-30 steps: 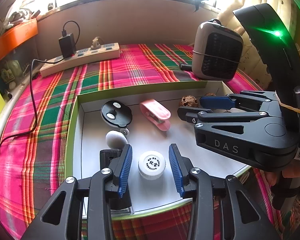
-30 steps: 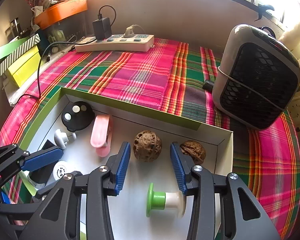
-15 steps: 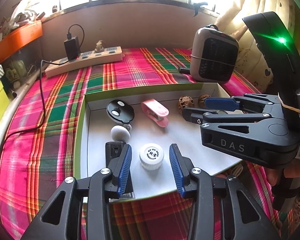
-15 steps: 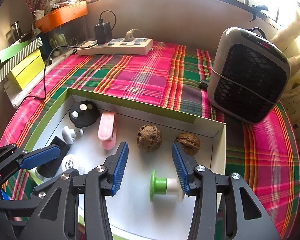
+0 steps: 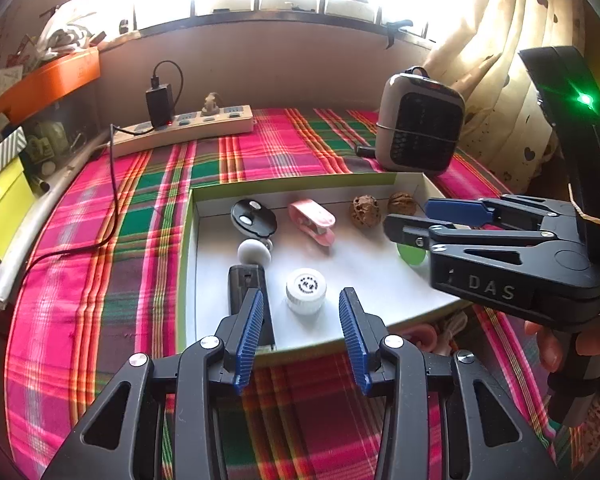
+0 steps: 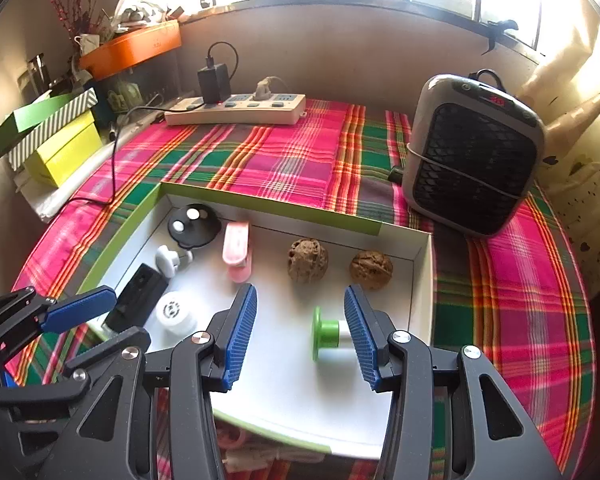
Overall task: Organize objects
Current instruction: 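Withdraw both grippers from the tray toward the pink strap and white cable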
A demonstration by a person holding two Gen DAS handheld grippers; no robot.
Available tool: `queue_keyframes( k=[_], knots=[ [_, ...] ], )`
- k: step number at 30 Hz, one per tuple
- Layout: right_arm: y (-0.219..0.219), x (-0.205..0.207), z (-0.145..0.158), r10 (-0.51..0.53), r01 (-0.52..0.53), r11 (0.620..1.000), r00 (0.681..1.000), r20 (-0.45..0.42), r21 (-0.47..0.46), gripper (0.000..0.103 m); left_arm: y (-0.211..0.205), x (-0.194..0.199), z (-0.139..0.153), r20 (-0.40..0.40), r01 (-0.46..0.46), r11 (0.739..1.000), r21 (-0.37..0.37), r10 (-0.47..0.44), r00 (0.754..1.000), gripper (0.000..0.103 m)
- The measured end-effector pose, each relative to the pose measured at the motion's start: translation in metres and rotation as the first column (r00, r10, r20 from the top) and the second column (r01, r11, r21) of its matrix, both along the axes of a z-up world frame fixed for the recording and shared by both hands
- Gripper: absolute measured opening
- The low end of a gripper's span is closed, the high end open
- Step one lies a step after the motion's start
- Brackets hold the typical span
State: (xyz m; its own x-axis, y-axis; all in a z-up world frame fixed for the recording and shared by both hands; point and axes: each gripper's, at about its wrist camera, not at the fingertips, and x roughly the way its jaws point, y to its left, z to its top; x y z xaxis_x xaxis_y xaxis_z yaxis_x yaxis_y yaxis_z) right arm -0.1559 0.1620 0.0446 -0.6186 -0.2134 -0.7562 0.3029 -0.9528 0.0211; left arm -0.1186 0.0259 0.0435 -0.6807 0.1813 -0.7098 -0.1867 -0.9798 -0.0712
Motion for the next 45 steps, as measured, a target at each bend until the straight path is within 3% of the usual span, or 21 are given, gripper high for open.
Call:
queue_keyframes(
  k=[13,27,35,45],
  knots=[
    [0.022,0.051,0.004,-0.093,0.092,0.995,0.995,-0.032,-0.041,0.047,-0.019,0.032,0.001,-0.011,-0.03,0.999,0.044,0.031,0.999,0.038],
    [0.018,0.082,-0.022,-0.197,0.199,0.975,0.98,0.028,-0.094,0.052,-0.034,0.063,-0.01,0.007,-0.009,0.997,0.071,0.009,1.0,0.038],
    [0.004,0.084,-0.03,-0.205,0.206,0.977,0.978,0.024,-0.048,0.054,-0.042,0.066,-0.014,0.02,-0.013,0.997,0.082,0.011,1.0,0.038],
    [0.022,0.099,-0.037,-0.27,0.27,0.963,0.962,0.046,0.006,0.058,-0.032,0.065,-0.014,0.023,0.024,0.996,0.081,-0.026,0.999,0.038]
  ],
)
